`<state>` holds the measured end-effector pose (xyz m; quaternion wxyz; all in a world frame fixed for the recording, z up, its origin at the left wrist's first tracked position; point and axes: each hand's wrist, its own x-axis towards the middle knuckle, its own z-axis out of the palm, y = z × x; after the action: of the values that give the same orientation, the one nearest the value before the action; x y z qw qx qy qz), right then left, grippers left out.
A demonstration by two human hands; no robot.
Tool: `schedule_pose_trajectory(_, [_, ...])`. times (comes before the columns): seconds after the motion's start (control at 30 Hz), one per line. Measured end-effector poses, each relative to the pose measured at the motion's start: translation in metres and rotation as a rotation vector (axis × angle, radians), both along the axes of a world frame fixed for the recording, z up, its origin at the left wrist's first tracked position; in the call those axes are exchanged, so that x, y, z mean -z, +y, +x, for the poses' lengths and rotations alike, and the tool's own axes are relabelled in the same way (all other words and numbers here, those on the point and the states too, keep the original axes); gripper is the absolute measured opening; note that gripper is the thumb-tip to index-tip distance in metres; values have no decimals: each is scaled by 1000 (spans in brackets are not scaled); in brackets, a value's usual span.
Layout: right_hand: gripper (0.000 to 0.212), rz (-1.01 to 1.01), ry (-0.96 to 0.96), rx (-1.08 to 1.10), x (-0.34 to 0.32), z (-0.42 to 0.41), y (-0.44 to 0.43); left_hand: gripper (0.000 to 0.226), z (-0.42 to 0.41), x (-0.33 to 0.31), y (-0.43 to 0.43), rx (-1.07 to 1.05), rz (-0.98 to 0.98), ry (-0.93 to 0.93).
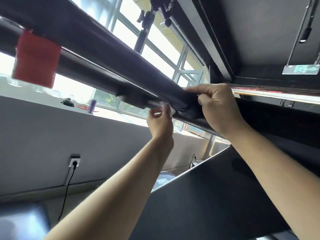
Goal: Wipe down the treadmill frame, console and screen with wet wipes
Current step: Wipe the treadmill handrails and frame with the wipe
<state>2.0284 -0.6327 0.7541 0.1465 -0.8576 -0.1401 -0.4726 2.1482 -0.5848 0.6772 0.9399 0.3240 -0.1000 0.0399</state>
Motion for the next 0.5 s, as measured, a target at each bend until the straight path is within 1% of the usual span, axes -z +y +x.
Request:
schedule_pose_trajectory(0.07, [50, -9, -20, 5, 0, 3, -2, 27, -5, 4, -1, -11, 37, -40])
schedule_pose_trajectory(0.17, [50, -34, -40, 12, 0, 5, -3, 30, -20, 16, -10, 71, 106, -140])
schedule_pose_trajectory(0.2, [51, -42, -46, 10, 0, 4, -4, 30, -19, 17, -11, 78, 111, -148])
schedule_pose_trajectory(0.37, [49, -80, -70, -3, 3, 6, -6, 18, 21, -1, 8, -36, 106, -89])
schedule_pose_trajectory(0.43, [49, -78, -82, -3, 3, 6, -6, 20, 36, -4, 19, -61, 101, -41])
schedule_pose_trajectory(0.5, [48, -76, -80, 4, 3, 5, -4, 20, 40, -2, 24, -43, 102, -40])
